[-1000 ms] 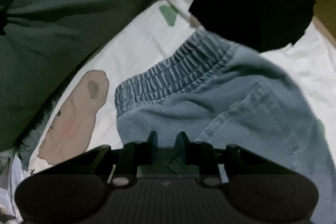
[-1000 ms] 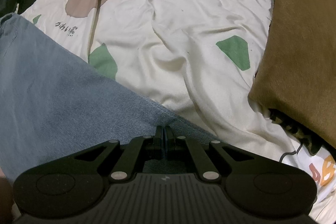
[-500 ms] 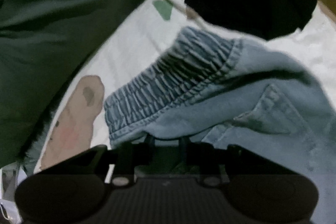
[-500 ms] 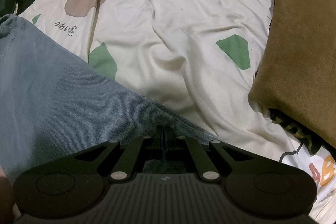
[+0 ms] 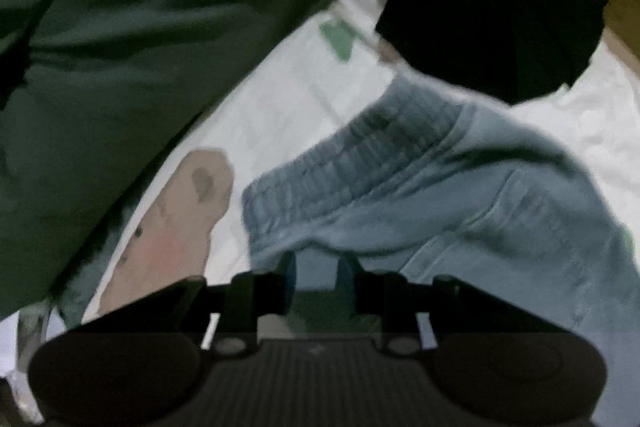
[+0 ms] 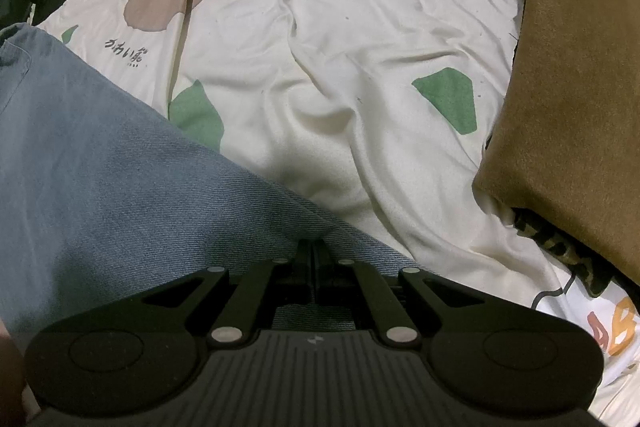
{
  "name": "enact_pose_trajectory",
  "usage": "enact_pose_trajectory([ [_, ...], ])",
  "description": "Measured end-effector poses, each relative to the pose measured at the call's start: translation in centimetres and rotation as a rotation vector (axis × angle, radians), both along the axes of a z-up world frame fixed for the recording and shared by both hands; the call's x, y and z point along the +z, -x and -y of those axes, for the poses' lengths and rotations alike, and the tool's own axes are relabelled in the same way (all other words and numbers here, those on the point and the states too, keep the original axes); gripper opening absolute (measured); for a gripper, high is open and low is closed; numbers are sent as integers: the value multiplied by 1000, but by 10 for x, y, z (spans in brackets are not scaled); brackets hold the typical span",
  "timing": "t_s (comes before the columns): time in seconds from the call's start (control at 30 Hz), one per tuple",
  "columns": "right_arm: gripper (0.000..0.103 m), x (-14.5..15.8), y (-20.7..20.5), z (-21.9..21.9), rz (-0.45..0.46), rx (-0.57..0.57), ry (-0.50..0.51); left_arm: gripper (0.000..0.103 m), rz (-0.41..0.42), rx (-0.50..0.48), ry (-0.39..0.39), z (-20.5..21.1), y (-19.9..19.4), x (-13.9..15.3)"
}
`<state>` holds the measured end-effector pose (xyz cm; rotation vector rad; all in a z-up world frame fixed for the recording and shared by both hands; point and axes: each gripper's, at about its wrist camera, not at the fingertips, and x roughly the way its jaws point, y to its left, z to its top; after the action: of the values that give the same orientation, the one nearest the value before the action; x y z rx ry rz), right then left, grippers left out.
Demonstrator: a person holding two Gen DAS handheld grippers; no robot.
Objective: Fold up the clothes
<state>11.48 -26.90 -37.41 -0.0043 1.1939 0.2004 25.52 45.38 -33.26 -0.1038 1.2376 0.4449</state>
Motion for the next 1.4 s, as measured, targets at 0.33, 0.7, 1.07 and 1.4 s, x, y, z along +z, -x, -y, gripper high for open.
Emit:
enact_pose_trajectory([
  [0.33, 5, 0, 1, 0, 4, 6, 1, 54, 215, -3, 98, 33, -41, 30],
  [0.7, 5, 0, 2, 1, 13, 6, -4, 30, 197, -4, 45, 33, -57, 15],
  [1.07, 5, 0, 1, 3, 12, 3, -17, 32, 123, -70, 27, 30, -83, -17],
  [1.4, 5, 0, 1, 5, 11, 4, -25, 36, 39, -130, -21, 39, -99, -20],
])
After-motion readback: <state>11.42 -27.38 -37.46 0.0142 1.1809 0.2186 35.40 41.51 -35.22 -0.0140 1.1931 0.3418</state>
